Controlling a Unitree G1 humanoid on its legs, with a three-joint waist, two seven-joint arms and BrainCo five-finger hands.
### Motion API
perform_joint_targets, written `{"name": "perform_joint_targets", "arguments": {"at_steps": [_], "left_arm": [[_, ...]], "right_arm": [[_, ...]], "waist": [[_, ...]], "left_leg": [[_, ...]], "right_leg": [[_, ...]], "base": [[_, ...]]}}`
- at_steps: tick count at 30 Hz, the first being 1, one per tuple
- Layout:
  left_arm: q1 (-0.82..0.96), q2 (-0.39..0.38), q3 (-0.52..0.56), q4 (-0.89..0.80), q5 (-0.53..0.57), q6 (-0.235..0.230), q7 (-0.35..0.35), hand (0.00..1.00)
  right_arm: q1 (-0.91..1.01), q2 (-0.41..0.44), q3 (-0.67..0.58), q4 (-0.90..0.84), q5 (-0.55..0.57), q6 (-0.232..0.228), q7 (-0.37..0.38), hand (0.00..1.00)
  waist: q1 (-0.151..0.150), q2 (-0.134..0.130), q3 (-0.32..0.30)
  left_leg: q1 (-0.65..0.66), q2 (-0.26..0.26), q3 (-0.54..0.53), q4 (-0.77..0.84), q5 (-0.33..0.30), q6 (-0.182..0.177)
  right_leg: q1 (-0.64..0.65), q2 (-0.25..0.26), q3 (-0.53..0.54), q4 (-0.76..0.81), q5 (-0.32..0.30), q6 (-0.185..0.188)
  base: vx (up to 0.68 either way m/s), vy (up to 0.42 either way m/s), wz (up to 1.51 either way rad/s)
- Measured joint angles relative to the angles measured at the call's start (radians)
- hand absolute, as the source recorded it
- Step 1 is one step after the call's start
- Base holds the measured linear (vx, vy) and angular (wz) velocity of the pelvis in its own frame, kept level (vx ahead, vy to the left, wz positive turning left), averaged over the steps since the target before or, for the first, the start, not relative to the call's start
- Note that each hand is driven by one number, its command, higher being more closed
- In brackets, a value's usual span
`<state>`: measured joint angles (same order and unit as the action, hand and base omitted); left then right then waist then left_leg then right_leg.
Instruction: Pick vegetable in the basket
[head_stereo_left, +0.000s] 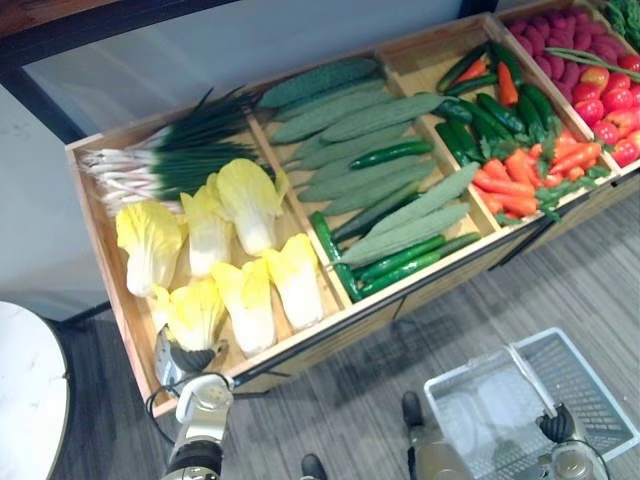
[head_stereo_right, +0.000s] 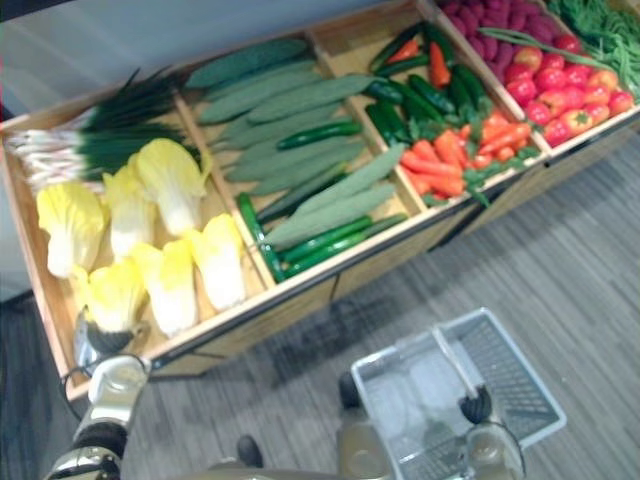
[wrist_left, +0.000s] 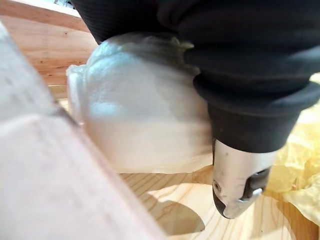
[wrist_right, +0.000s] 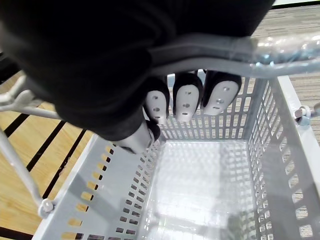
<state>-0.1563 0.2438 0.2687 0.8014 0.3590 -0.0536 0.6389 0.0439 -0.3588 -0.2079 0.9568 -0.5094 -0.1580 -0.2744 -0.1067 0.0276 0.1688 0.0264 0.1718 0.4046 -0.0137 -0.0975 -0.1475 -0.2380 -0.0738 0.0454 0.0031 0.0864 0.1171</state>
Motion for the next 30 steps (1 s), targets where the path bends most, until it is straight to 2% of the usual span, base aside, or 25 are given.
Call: {"name": "perform_joint_targets", "arguments": {"at_steps": [12, 17, 23, 27, 30], "left_arm": [[0.002, 0.035, -0.031, 0.06, 0.054, -0.005, -0.017, 1.0], [0.002, 0.034, -0.029, 0.08, 0.052, -0.021, -0.021, 1.0], [0.002, 0.015, -0.016, 0.083, 0.033, -0.032, -0.025, 1.0], [0.001, -0.02, 0.015, 0.075, -0.031, -0.047, -0.018, 1.0], [0.002, -0.028, 0.019, 0.064, -0.075, -0.055, -0.017, 1.0]], "right_arm": [[0.0, -0.015, 0.021, 0.003, 0.0, 0.0, 0.0, 1.0], [-0.001, -0.016, 0.021, 0.012, -0.001, 0.001, 0.001, 1.0], [-0.001, -0.015, 0.021, 0.035, -0.002, 0.003, 0.001, 1.0], [0.004, -0.015, 0.018, 0.044, -0.002, 0.004, 0.001, 1.0], [0.016, 0.002, 0.008, 0.054, -0.002, 0.005, 0.001, 1.0]], "waist": [[-0.001, -0.003, 0.002], [-0.003, 0.002, -0.002], [-0.019, 0.001, -0.005], [-0.02, 0.002, -0.009], [-0.021, -0.008, -0.027]], "left_leg": [[0.03, -0.009, -0.006, -0.003, -0.005, 0.001], [0.046, -0.009, -0.009, -0.007, -0.005, 0.001], [0.047, -0.013, -0.053, -0.012, -0.003, 0.003], [0.046, -0.013, -0.077, -0.014, 0.0, 0.007], [0.043, -0.012, -0.102, -0.016, 0.003, 0.01]], "right_leg": [[0.04, -0.011, -0.008, -0.019, 0.005, 0.009], [0.06, -0.013, -0.016, -0.023, 0.006, 0.01], [0.088, -0.025, -0.052, -0.038, 0.006, 0.011], [0.104, -0.029, -0.077, -0.045, 0.006, 0.011], [0.122, -0.031, -0.104, -0.056, 0.006, 0.011]], "base": [[0.0, -0.007, 0.01], [0.01, -0.015, 0.04], [0.0, -0.019, 0.18], [0.0, -0.025, 0.18], [0.02, -0.029, 0.24]]}}
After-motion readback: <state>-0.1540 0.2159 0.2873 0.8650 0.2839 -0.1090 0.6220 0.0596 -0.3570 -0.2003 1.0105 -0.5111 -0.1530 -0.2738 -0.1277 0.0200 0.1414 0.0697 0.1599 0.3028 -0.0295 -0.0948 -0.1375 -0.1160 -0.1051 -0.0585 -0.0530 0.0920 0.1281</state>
